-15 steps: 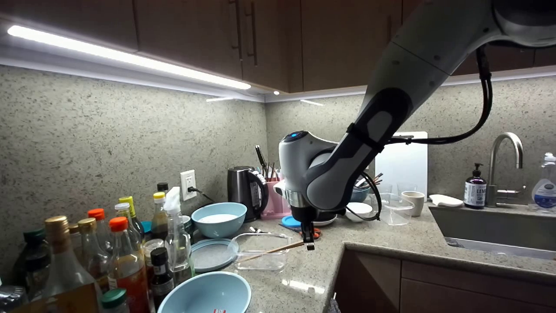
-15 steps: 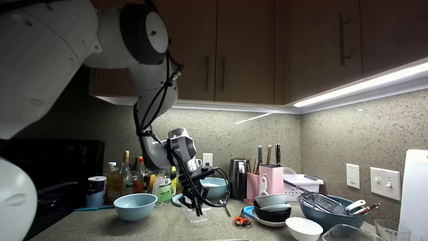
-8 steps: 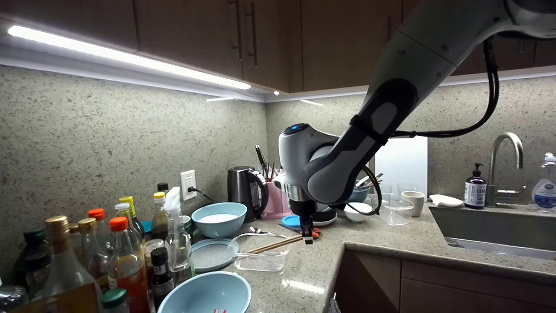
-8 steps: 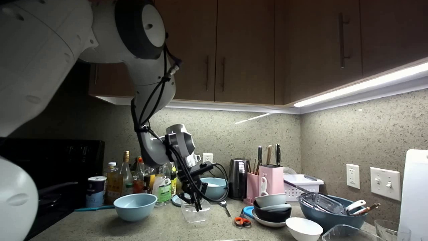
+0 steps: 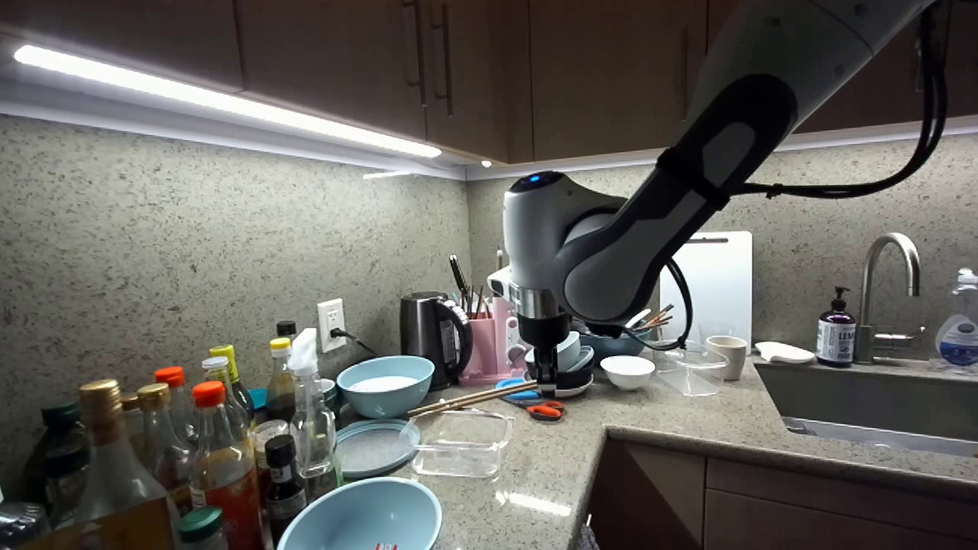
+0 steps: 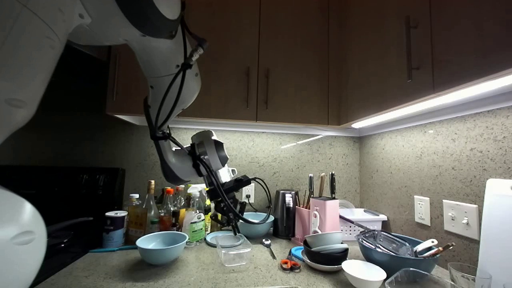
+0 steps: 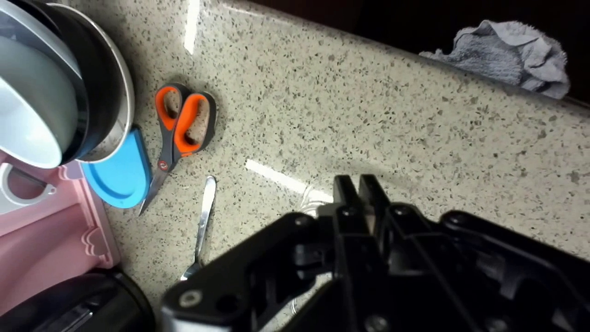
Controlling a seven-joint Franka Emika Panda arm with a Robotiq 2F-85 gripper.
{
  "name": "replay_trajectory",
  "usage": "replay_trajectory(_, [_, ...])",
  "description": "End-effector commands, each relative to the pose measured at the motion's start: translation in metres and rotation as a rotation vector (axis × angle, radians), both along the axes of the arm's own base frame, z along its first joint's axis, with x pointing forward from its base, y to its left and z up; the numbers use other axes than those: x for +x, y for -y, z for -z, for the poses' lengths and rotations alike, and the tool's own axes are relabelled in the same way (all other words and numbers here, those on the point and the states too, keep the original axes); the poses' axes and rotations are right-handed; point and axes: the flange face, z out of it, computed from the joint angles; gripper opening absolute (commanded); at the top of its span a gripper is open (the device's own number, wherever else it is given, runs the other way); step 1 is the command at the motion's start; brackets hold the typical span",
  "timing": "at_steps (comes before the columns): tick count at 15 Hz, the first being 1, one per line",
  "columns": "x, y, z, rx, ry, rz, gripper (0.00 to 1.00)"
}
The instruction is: Pick the chopsticks and put them in the blue bowl
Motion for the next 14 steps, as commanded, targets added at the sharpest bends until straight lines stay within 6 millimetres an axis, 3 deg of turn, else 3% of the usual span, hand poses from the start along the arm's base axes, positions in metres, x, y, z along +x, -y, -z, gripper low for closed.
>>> replay_trajectory(1, [-0.029, -0.013, -0.015, -0.007, 0.008, -0.001, 0.06])
replay_trajectory(7, [-0.058, -0.054, -0.029, 0.014, 0.010, -0.050, 0.06])
replay_trajectory(14, [-0.095, -0.098, -0.025, 0.017, -0.035, -0.092, 0.06])
